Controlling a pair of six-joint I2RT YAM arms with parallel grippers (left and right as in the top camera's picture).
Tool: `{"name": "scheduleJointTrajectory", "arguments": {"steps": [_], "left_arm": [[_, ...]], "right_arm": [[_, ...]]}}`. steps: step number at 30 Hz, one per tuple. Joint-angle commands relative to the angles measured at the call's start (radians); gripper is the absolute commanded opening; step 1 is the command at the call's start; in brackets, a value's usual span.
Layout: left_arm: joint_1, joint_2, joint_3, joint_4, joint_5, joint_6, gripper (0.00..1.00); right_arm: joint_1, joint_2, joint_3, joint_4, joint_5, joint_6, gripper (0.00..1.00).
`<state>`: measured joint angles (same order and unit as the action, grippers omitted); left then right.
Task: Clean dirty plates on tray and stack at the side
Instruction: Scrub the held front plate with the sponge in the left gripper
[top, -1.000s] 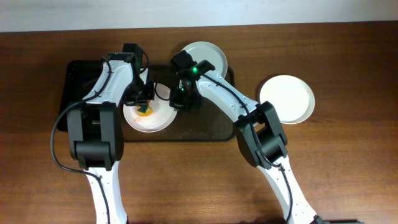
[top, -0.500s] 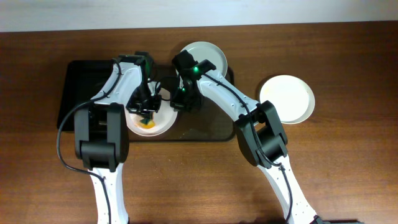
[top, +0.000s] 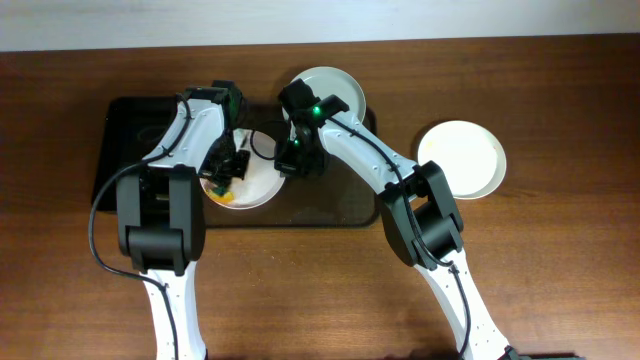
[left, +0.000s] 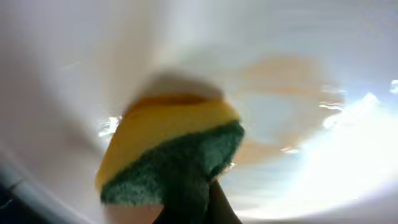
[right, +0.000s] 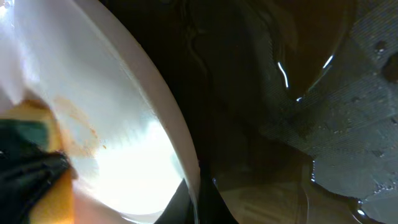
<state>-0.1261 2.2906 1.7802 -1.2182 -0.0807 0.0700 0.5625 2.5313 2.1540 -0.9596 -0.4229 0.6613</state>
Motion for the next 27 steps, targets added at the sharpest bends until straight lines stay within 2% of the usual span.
{"name": "scheduleJointTrajectory", "arguments": {"steps": [1, 3, 4, 5, 7, 9, 10, 11, 13, 14, 18, 20, 21, 23, 25, 26, 27], "left_arm": [[-0.015, 0.071, -0.047, 0.12, 0.343, 0.265, 0.0], [-0.015, 0.072, -0.059, 0.161, 0.317, 0.257, 0.01], [-0.016, 0.072, -0.074, 0.161, 0.251, 0.246, 0.0], [-0.016, 0.072, -0.101, 0.161, 0.111, 0.156, 0.01], [-0.016, 0.072, -0.159, 0.164, -0.051, -0.018, 0.0], [-0.016, 0.072, -0.183, 0.142, -0.247, -0.329, 0.01], [-0.016, 0.072, -0.187, 0.123, -0.291, -0.436, 0.01], [-0.016, 0.072, -0.197, 0.09, -0.357, -0.625, 0.01], [-0.016, 0.072, -0.23, 0.119, -0.408, -0.794, 0.01], [-0.016, 0.072, -0.265, 0.2, -0.41, -0.818, 0.01], [-0.018, 0.072, -0.319, 0.462, -0.397, -0.799, 0.01], [-0.018, 0.072, -0.319, 0.597, -0.304, -0.571, 0.01], [-0.018, 0.072, -0.319, 0.677, -0.201, -0.383, 0.01], [-0.018, 0.072, -0.319, 0.767, -0.055, -0.161, 0.01], [-0.018, 0.072, -0.319, 0.809, 0.109, 0.018, 0.0], [-0.018, 0.072, -0.319, 0.792, 0.171, 0.066, 0.0], [-0.015, 0.069, -0.308, 0.699, 0.227, 0.085, 0.01]], "right_arm": [[-0.01, 0.043, -0.011, -0.001, 0.011, 0.001, 0.04], [-0.017, 0.043, -0.011, -0.005, 0.007, 0.001, 0.04], [-0.021, 0.043, -0.011, -0.005, 0.006, 0.001, 0.04], [-0.023, 0.043, -0.011, -0.005, 0.006, 0.001, 0.04], [-0.023, 0.043, -0.011, -0.004, 0.006, 0.001, 0.04], [-0.023, 0.043, -0.011, -0.004, 0.006, 0.001, 0.04], [-0.023, 0.043, -0.011, -0.004, 0.007, 0.001, 0.04], [-0.023, 0.043, -0.011, -0.004, 0.007, 0.001, 0.04], [-0.027, 0.043, -0.011, -0.004, 0.007, 0.001, 0.04], [-0.032, 0.043, -0.011, -0.004, 0.006, 0.001, 0.04], [-0.031, 0.043, -0.011, -0.014, 0.007, -0.019, 0.04], [-0.024, 0.043, -0.011, -0.032, 0.008, -0.029, 0.04], [-0.018, 0.043, -0.011, -0.032, 0.008, -0.029, 0.04], [-0.012, 0.043, -0.011, -0.035, 0.011, -0.043, 0.04], [-0.012, 0.043, -0.011, -0.037, 0.011, -0.044, 0.04], [-0.012, 0.043, -0.011, -0.037, 0.012, -0.044, 0.04], [-0.012, 0.043, -0.011, -0.035, 0.012, -0.049, 0.04]]}}
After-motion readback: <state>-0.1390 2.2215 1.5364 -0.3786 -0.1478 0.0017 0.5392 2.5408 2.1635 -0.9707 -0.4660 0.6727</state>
